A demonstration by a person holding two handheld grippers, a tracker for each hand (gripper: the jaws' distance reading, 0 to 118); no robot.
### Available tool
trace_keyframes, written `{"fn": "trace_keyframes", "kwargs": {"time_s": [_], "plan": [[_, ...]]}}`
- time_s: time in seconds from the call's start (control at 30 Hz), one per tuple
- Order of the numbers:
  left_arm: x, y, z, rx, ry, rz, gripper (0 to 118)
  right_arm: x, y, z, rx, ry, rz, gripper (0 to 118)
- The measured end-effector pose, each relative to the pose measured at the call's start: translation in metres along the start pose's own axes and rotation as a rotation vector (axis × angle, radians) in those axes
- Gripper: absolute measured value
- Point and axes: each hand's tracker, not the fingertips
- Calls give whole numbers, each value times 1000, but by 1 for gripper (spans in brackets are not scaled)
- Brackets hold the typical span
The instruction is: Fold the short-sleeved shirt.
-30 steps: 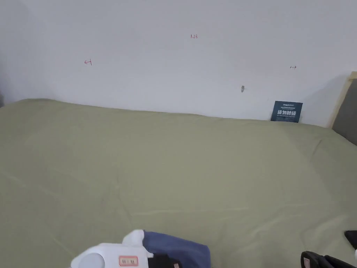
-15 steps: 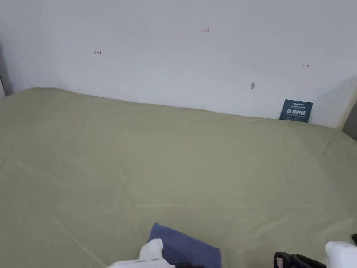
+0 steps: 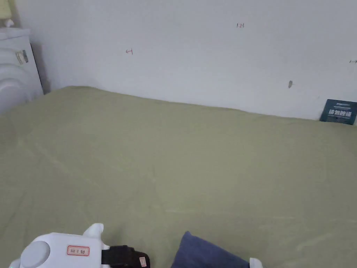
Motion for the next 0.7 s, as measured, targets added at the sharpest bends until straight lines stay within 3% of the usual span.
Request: {"fn": "trace_keyframes", "kwargs": {"time_s": [0.07, 0.13, 0.3, 0.43, 0.5, 0.7], "plan": [[-8, -4, -9, -17, -57, 18, 74, 11, -2, 8, 26, 34, -24, 0], [-18, -2, -15, -33, -80, 15, 87, 15, -5, 26, 53, 32, -26, 0], [-22, 7, -45, -112, -160, 0, 88, 31, -6, 55, 76, -10, -51, 0], [-4, 13, -84, -257, -38, -64, 88, 28, -8, 51, 79, -13, -18, 0], [3, 10, -94, -237, -149, -101, 88, 28, -8, 51, 83, -11, -16, 0], [14, 0, -109, -241, -111, -129, 83, 29, -11, 50, 94, -6, -8, 0]]}}
